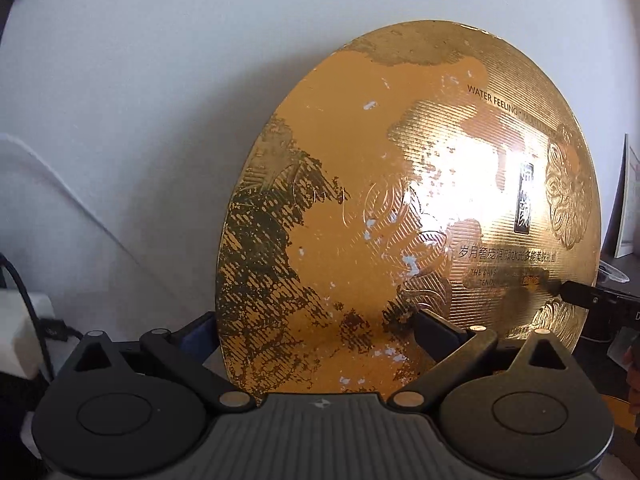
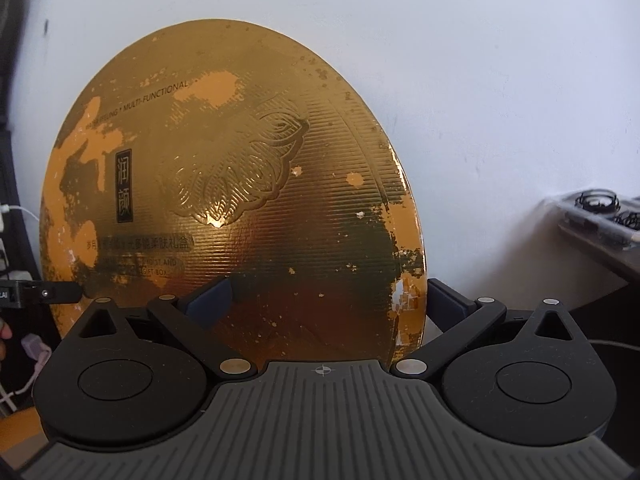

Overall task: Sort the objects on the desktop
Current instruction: 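Grasp the rim of the round gold lid with both grippers, then lift the gold lid off the wall and tilt it flat with both grippers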

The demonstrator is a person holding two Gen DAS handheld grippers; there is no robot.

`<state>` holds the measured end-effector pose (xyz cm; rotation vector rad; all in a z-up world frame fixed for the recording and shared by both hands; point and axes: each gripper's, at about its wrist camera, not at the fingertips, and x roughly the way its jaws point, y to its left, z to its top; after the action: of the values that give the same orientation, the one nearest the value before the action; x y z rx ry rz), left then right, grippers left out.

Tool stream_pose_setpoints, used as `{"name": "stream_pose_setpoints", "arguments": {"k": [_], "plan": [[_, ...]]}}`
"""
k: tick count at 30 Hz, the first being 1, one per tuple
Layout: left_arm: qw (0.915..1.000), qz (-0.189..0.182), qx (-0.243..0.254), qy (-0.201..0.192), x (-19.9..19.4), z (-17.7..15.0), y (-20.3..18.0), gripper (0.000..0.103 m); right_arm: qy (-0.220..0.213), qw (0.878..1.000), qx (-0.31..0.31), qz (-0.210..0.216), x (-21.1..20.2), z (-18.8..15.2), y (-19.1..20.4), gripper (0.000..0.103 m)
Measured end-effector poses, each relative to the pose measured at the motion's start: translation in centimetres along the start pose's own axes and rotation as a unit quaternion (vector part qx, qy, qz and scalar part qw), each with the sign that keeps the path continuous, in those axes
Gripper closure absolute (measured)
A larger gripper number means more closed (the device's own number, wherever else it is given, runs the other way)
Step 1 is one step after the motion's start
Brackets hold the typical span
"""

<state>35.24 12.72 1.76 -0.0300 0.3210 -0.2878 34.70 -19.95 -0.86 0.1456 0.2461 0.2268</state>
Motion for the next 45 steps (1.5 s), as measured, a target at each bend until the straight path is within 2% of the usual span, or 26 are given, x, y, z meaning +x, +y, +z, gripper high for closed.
{"name": "stream_pose_setpoints", "arguments": {"k": [7,16,18,22,25,29,31,36,41,45], "plan": [[0.9967,0.008,0.035,-0.073,-6.4,2.4,-2.0,0.002,-0.071,0.997,-0.006,0.011,-4.8,2.0,1.4,0.0],[0.9834,0.019,0.061,-0.17,-18.4,5.3,-5.7,0.002,-0.164,0.986,-0.015,0.028,-14.8,5.6,3.7,0.0],[0.9804,0.022,0.064,-0.185,-22.2,5.5,-5.9,0.002,-0.179,0.983,-0.019,0.031,-17.3,6.1,4.0,0.0],[0.9755,0.03,0.069,-0.207,-27.3,4.9,-8.5,0.002,-0.206,0.977,-0.032,0.033,-22.5,7.1,4.5,0.0],[0.9743,0.023,0.055,-0.217,-30.8,4.5,-10.1,0.002,-0.215,0.975,-0.042,0.033,-26.0,7.6,4.6,0.0],[0.9743,0.012,0.04,-0.221,-33.5,3.9,-11.6,0.002,-0.217,0.975,-0.044,0.027,-29.8,7.5,3.9,0.0],[0.9746,0.005,0.034,-0.221,-34.8,3.4,-12.4,0.002,-0.213,0.976,-0.038,0.023,-33.3,7.1,3.6,0.0],[0.979,-0.004,0.033,-0.201,-37.6,1.4,-14.3,0.002,-0.175,0.985,-0.005,0.009,-39.3,6.9,-0.6,0.0],[0.9861,-0.007,0.017,-0.165,-39.0,-2.1,-16.0,0.002,-0.112,0.993,0.016,-0.018,-41.0,4.4,-2.5,0.0],[0.9899,0.008,-0.011,-0.141,-38.8,-4.2,-16.0,0.003,-0.056,0.998,0.009,-0.014,-39.4,3.0,-2.3,0.0]]}}
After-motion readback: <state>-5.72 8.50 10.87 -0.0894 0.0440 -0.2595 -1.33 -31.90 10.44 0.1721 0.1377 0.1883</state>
